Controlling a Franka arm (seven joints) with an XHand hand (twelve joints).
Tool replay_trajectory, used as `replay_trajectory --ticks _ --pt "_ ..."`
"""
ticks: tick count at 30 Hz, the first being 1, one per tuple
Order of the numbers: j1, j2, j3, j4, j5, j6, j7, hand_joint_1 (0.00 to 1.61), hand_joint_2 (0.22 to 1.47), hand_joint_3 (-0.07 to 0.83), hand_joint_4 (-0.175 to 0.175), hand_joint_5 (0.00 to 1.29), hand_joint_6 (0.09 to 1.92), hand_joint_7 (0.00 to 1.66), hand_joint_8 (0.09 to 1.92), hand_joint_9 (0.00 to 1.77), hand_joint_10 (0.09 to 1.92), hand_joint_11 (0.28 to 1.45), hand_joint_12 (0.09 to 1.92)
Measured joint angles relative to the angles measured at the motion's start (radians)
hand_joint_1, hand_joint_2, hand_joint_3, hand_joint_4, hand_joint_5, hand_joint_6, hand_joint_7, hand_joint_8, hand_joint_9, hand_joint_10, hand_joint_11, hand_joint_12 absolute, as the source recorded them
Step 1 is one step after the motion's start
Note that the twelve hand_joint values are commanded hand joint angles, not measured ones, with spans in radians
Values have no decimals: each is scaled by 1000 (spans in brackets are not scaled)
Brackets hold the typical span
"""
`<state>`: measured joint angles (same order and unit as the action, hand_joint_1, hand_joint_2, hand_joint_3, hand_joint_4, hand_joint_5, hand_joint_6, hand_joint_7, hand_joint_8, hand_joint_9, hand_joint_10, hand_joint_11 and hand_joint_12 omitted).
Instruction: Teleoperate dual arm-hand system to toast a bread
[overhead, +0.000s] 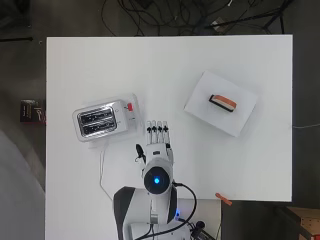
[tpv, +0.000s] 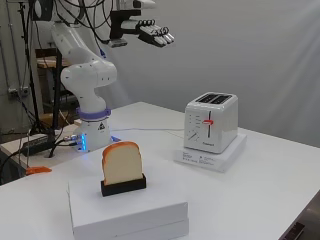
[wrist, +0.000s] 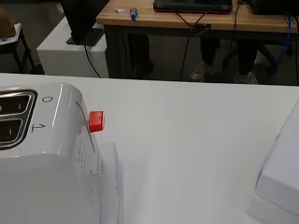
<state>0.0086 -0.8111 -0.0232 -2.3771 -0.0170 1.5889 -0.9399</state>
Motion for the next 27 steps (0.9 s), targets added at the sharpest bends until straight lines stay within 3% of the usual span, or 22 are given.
replay_trajectory --ticks 6,10,13,19,23,27 --pt "11 -240 -85 -48 -37 49 -211 275 1162 -9 -36 283 87 385 87 482 87 390 87" --pt "26 -282 -147 -38 -43 48 -279 269 1156 -6 -77 272 87 395 87 458 87 386 87" --pt "31 -194 -192 28 -43 4 -293 234 1157 -3 -82 254 87 399 87 468 87 384 87" --pt "17 79 -324 211 -75 -46 -306 210 1144 -5 -13 241 87 349 87 443 87 396 87" --pt "-3 265 -448 318 -148 -51 -348 120 1121 -10 0 237 87 330 87 439 87 420 87" --pt "-61 436 -535 432 -118 -81 -377 49 1052 -23 9 249 87 334 87 408 87 416 87"
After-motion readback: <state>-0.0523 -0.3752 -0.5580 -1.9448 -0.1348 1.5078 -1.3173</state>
